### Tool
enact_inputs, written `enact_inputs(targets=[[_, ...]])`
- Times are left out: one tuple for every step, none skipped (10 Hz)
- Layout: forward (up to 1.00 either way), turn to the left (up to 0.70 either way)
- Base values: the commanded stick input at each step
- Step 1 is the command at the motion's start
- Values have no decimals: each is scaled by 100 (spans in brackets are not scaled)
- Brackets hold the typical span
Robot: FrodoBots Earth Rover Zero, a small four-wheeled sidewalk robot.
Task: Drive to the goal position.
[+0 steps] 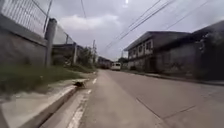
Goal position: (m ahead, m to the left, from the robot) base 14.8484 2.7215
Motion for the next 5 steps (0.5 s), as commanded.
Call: enact_inputs(targets=[[70, 0], [70, 0], [70, 0], [70, 0], [70, 0]])
